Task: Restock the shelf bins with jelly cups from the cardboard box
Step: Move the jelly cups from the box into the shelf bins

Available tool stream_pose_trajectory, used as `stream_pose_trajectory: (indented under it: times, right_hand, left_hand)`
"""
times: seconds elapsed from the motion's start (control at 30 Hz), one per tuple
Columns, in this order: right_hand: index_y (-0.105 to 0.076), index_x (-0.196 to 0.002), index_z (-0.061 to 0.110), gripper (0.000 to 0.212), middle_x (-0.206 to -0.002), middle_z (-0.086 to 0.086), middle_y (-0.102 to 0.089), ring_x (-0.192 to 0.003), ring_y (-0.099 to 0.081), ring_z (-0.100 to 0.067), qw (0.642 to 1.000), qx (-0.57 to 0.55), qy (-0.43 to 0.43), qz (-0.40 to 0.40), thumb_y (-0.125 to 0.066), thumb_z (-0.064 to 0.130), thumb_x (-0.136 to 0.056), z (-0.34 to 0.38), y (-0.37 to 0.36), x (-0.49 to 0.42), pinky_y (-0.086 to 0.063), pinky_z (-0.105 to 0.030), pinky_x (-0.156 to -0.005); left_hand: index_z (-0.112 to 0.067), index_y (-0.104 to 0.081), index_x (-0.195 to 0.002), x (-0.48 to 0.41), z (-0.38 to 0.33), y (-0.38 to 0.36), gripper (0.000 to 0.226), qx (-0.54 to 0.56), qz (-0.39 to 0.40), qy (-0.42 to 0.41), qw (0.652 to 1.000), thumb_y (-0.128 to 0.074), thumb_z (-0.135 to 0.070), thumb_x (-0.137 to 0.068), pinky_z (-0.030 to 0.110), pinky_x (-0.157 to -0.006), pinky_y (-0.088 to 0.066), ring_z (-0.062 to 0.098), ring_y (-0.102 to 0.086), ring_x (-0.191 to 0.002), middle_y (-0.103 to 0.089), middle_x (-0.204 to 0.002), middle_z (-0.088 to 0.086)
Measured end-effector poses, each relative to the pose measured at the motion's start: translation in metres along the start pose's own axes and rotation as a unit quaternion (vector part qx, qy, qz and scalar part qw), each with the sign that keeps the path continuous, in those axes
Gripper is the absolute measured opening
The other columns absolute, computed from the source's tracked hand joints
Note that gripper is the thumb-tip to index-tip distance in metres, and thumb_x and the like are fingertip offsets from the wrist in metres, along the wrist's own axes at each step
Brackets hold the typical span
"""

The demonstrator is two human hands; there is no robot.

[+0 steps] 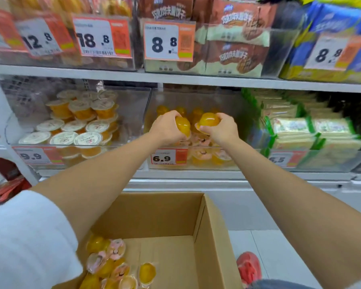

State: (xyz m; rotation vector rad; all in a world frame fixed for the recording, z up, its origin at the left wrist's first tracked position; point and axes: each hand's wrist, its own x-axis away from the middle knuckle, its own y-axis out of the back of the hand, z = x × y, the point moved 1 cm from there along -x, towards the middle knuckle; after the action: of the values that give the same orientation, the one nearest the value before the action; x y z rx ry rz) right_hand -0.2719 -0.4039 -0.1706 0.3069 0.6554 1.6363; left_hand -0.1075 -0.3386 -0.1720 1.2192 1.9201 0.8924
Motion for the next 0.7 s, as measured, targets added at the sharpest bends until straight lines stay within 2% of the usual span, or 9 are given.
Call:
stream_pose_trajectory:
  times: [0.07,0.17,0.27,0.33,0.4,0.5,0.6,0.67,0.7]
  right_hand:
    - [-0.055,-0.13,0.011,0.067,-0.129,-0.009,-0.06,-0.119,-0.056,-0.03,0.995,0.083,-0.018,0.045,-0.08,0.036,-0.073,-0.01,-0.013,-0.019,-0.048,-0.04,-0.099]
    - [-0.064,-0.111,0.01,0.038,-0.113,-0.013,-0.066,-0.106,-0.061,-0.035,0.986,0.137,-0.039,0.082,-0.064,0.036,-0.083,-0.017,-0.031,-0.032,-0.052,-0.041,-0.091]
    - [-0.057,-0.118,0.011,0.04,-0.12,-0.014,-0.062,-0.11,-0.059,-0.035,0.991,0.116,-0.027,0.067,-0.062,0.033,-0.086,-0.017,-0.036,-0.037,-0.049,-0.043,-0.095]
    - [-0.05,-0.124,0.012,0.047,-0.121,-0.011,-0.058,-0.113,-0.057,-0.033,0.994,0.098,-0.029,0.05,-0.068,0.027,-0.083,-0.02,-0.034,-0.036,-0.049,-0.044,-0.097]
    - [-0.05,-0.119,0.014,0.041,-0.111,-0.007,-0.057,-0.108,-0.058,-0.029,0.994,0.097,-0.022,0.049,-0.068,0.023,-0.083,-0.023,-0.03,-0.033,-0.051,-0.043,-0.093]
    - [-0.053,-0.115,0.016,0.034,-0.111,-0.005,-0.055,-0.101,-0.058,-0.025,0.99,0.134,0.037,0.025,-0.066,0.014,-0.083,-0.019,-0.029,-0.021,-0.054,-0.039,-0.089]
    - [-0.063,-0.099,0.016,0.014,-0.105,-0.002,-0.056,-0.092,-0.057,-0.018,0.976,0.149,0.15,-0.044,-0.062,0.013,-0.085,-0.011,-0.034,0.008,-0.052,-0.031,-0.08]
    - [-0.063,-0.09,0.015,0.006,-0.096,-0.001,-0.058,-0.084,-0.056,-0.017,0.966,0.144,0.209,-0.052,-0.059,0.013,-0.086,-0.007,-0.043,0.038,-0.049,-0.032,-0.072]
    - [-0.062,-0.087,0.014,0.006,-0.092,-0.002,-0.058,-0.081,-0.055,-0.018,0.965,0.137,0.219,-0.052,-0.057,0.012,-0.086,-0.007,-0.048,0.053,-0.049,-0.035,-0.07]
  left_hand:
    - [-0.014,-0.057,-0.123,-0.018,0.005,-0.014,0.064,-0.001,0.014,0.007,1.0,-0.083,-0.033,-0.067,0.035,-0.087,-0.047,0.025,-0.056,-0.109,-0.061,-0.116,0.004]
    - [-0.024,-0.065,-0.1,-0.037,0.009,-0.033,0.036,-0.113,0.026,-0.057,0.992,-0.076,-0.039,-0.068,0.037,-0.082,-0.048,0.026,-0.062,-0.103,-0.066,-0.103,0.0]
    - [-0.03,-0.063,-0.111,-0.047,0.015,-0.036,0.05,-0.248,0.015,-0.05,0.967,-0.072,-0.056,-0.069,0.048,-0.095,-0.037,0.029,-0.052,-0.115,-0.059,-0.116,0.002]
    - [-0.031,-0.057,-0.118,-0.049,0.022,-0.037,0.055,-0.225,0.029,-0.032,0.974,-0.071,-0.058,-0.072,0.054,-0.102,-0.03,0.029,-0.051,-0.118,-0.059,-0.121,0.002]
    - [-0.033,-0.05,-0.128,-0.047,0.025,-0.036,0.063,-0.17,0.045,-0.021,0.984,-0.073,-0.054,-0.073,0.057,-0.106,-0.025,0.031,-0.05,-0.122,-0.06,-0.124,0.002]
    - [-0.03,-0.044,-0.137,-0.033,0.019,-0.026,0.072,-0.157,0.024,-0.041,0.987,-0.074,-0.05,-0.075,0.052,-0.105,-0.03,0.032,-0.047,-0.124,-0.056,-0.13,0.006]
    - [-0.02,-0.055,-0.118,-0.004,0.01,-0.012,0.037,-0.183,-0.065,-0.055,0.979,-0.066,-0.036,-0.086,0.043,-0.09,-0.043,0.028,-0.056,-0.107,-0.061,-0.115,0.006]
    - [-0.016,-0.053,-0.097,0.025,0.009,-0.008,0.01,-0.162,-0.1,-0.053,0.98,-0.057,-0.022,-0.09,0.041,-0.075,-0.047,0.031,-0.061,-0.089,-0.064,-0.1,0.007]
    - [-0.016,-0.049,-0.091,0.041,0.011,-0.006,0.005,-0.146,-0.11,-0.054,0.982,-0.054,-0.018,-0.09,0.041,-0.069,-0.048,0.033,-0.061,-0.084,-0.063,-0.094,0.008]
